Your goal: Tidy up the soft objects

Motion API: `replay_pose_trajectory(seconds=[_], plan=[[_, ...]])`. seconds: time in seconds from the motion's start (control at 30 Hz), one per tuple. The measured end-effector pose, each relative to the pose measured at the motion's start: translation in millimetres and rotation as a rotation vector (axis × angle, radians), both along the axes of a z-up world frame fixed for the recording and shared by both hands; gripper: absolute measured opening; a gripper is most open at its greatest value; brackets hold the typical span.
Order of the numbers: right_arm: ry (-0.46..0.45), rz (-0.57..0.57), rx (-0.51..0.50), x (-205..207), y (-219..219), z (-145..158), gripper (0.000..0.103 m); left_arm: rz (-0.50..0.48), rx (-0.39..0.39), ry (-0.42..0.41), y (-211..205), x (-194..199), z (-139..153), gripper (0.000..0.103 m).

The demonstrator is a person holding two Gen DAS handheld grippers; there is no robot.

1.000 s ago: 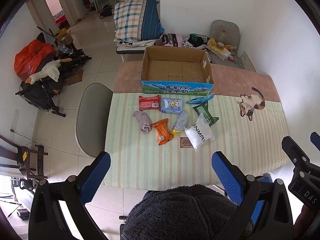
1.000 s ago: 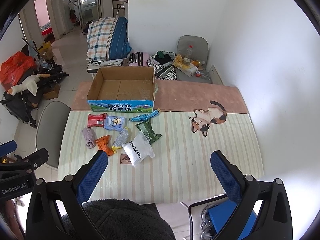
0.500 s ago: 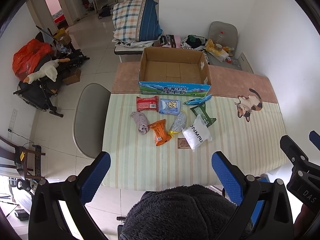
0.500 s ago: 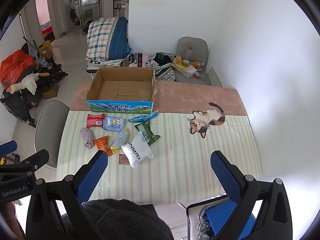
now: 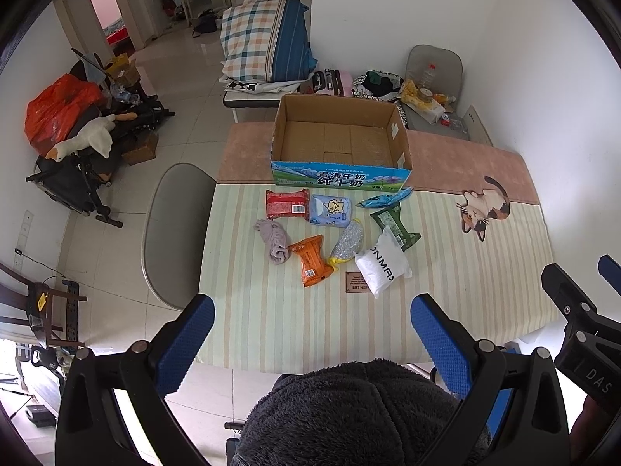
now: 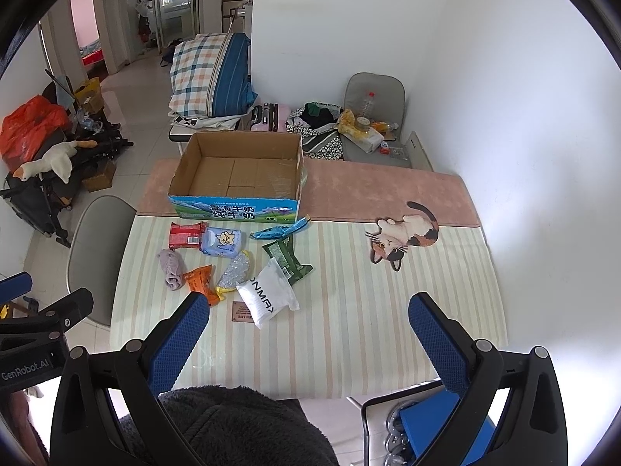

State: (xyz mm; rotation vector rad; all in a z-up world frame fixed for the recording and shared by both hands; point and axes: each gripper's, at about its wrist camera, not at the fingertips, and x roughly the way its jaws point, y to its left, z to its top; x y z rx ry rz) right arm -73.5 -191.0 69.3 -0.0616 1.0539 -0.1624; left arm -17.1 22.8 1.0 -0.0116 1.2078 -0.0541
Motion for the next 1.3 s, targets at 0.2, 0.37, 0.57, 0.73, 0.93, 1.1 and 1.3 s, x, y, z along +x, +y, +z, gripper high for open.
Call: replay_pose_trajectory(seconds=[0.2, 0.37, 0.57, 0.73, 0.93, 1.1, 1.3], plan=[[0.002, 0.002, 0.000, 1, 0, 0, 0.103, 0.001, -0.003, 0.002, 2, 1, 2, 0.103], [0.007, 0.005, 0.001, 3, 3, -1, 0.103, 0.001, -0.006, 0.011, 3, 2, 2, 0.103], [0.005, 0.004, 0.009, 5, 4, -2, 0.103, -0.001, -0.006, 0.002, 6, 3, 1, 0.103], [0.033, -0.029, 0.100, 24, -10, -32, 0.103, 0.039, 0.003, -0.025, 12, 28, -19, 0.103], [0.261, -0.124, 0.278, 90, -37, -158, 0.103, 0.094, 0.102, 0.012, 24, 80, -83, 0.103], [0.443, -0.282, 0.422, 129, -56, -291, 0.103, 0.098, 0.180, 0.136, 32, 116, -159, 0.103], [0.548, -0.442, 0.496, 158, -56, -399, 0.103, 0.137, 0.172, 0.289, 40, 139, -243, 0.103]])
